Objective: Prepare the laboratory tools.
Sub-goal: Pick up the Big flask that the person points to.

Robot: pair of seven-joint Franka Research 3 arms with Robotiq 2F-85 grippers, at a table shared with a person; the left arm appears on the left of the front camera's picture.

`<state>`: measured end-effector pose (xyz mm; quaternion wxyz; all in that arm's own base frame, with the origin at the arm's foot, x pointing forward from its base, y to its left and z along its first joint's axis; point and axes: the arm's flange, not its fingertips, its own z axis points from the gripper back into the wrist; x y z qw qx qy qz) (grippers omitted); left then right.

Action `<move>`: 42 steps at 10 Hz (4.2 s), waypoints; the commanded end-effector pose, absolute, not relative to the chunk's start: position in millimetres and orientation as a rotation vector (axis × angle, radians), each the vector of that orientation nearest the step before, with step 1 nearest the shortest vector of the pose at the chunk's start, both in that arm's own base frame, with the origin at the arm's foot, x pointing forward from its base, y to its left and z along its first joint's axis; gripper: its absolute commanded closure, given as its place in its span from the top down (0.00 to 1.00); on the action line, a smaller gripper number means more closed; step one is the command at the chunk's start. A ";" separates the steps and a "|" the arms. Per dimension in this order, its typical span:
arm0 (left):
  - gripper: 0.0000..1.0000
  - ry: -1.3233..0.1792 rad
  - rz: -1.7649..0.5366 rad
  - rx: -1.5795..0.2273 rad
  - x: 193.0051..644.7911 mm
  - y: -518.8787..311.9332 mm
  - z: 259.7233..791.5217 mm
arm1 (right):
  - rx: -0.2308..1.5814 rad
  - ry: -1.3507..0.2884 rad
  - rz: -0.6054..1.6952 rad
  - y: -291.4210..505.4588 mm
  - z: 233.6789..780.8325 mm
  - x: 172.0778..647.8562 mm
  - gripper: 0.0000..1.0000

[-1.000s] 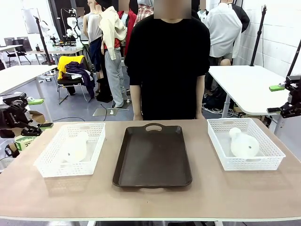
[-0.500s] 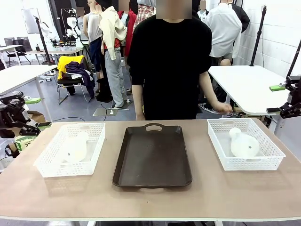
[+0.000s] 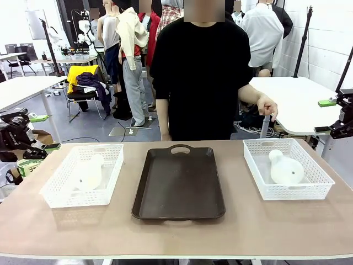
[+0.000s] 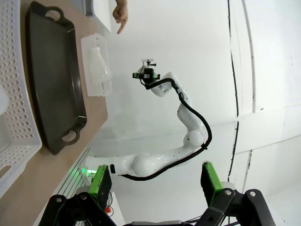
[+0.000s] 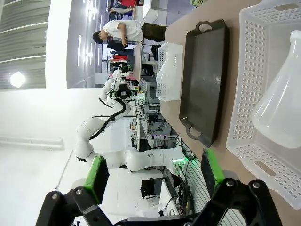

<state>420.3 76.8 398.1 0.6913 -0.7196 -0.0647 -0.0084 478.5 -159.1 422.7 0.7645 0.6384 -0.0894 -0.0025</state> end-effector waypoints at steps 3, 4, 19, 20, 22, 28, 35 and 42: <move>1.00 -0.153 -0.018 -1.600 421.0 77.0 399.2 | 1.383 -0.197 -0.011 -158.5 421.0 478.9 1.00; 1.00 -0.153 -0.018 -1.600 421.0 77.0 399.2 | 1.383 -0.197 -0.011 -158.5 421.0 478.9 1.00; 1.00 -0.153 -0.018 -1.600 421.0 77.0 399.2 | 0.401 -0.443 -0.066 -31.2 499.4 519.6 1.00; 1.00 -0.153 -0.018 -1.600 421.0 77.0 399.2 | 0.295 -0.428 -0.101 -11.5 491.9 532.0 1.00; 1.00 -0.153 -0.018 -1.600 421.0 77.0 399.2 | 0.149 -0.358 -0.130 18.9 472.0 550.7 1.00; 1.00 -0.153 -0.018 -1.600 421.0 77.0 399.2 | 0.051 -0.260 -0.129 27.0 418.3 565.8 1.00; 1.00 -0.153 -0.018 -1.600 421.0 77.0 399.2 | -0.056 -0.174 0.057 22.8 378.4 587.4 1.00; 1.00 -0.153 -0.018 -1.600 421.0 77.0 399.2 | -0.012 -0.140 0.017 24.4 354.7 616.7 1.00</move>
